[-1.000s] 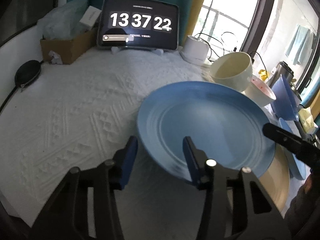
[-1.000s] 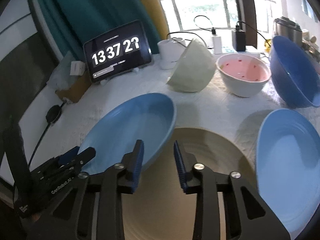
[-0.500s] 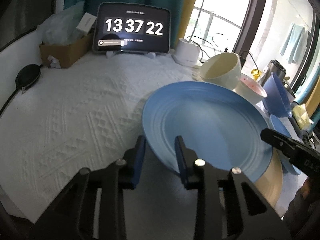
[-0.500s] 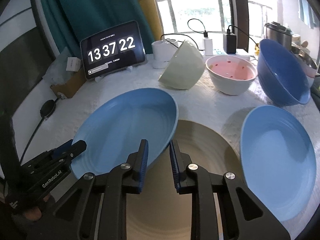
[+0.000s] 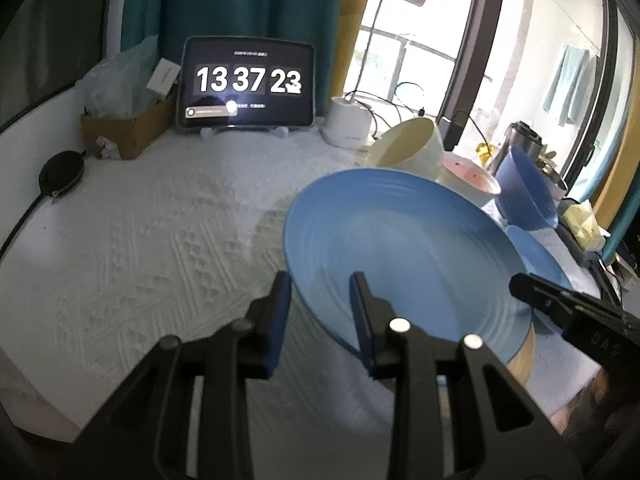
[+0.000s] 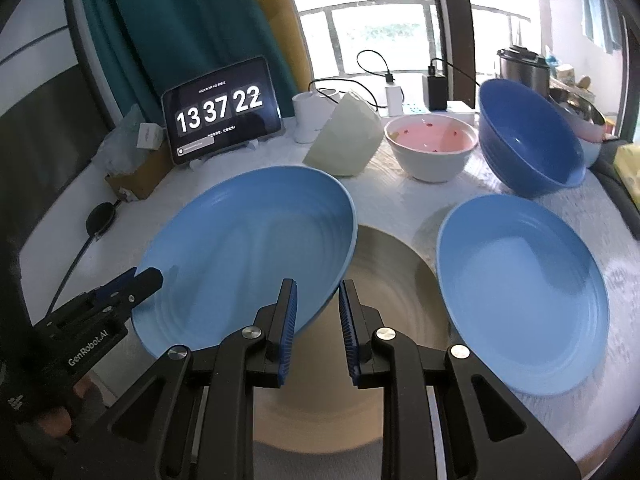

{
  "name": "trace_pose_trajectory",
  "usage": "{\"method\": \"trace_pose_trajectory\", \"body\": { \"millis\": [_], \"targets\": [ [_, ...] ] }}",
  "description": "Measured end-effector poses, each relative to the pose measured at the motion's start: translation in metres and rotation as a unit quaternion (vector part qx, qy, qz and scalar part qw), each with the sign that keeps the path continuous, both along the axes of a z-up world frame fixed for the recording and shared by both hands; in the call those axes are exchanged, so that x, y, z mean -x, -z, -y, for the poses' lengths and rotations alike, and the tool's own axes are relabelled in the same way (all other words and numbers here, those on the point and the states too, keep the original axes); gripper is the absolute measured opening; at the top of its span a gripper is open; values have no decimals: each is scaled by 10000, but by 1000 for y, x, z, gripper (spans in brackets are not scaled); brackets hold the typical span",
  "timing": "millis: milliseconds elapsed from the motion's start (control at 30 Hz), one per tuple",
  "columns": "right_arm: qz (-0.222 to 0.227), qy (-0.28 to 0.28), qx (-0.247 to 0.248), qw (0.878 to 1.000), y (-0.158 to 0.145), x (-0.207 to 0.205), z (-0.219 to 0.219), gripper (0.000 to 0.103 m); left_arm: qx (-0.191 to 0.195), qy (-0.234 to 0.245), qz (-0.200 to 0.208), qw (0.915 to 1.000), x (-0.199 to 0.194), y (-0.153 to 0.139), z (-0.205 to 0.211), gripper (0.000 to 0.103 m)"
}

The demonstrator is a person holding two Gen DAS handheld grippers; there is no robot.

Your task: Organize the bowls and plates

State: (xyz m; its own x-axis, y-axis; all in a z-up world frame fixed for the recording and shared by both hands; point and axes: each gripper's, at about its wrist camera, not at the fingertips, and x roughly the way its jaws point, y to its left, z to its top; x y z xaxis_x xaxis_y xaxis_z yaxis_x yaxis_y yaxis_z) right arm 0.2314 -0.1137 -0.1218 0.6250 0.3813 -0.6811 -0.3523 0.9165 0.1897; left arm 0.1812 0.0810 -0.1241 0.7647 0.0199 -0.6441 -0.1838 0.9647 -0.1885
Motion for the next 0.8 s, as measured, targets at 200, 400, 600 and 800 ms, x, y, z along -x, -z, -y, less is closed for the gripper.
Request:
{"method": "trace_pose_trajectory", "body": {
  "millis": [200,400,600,800],
  "targets": [
    [-101,85,-35,9999,7,13,12,23,-70,97,30,9999,10,-3,13,31],
    [-177,168,-71,9997,15,22,23,23,-150,192,39,9997,15,-4,25,31],
    [-312,249,-82,9992,25,26,33,23,-221,291,-28,9993,17,-2,35,31],
    [-411,343,-115,9985,32,26,43,24,-309,379,-131,9987,14,2,45,31]
  ]
}}
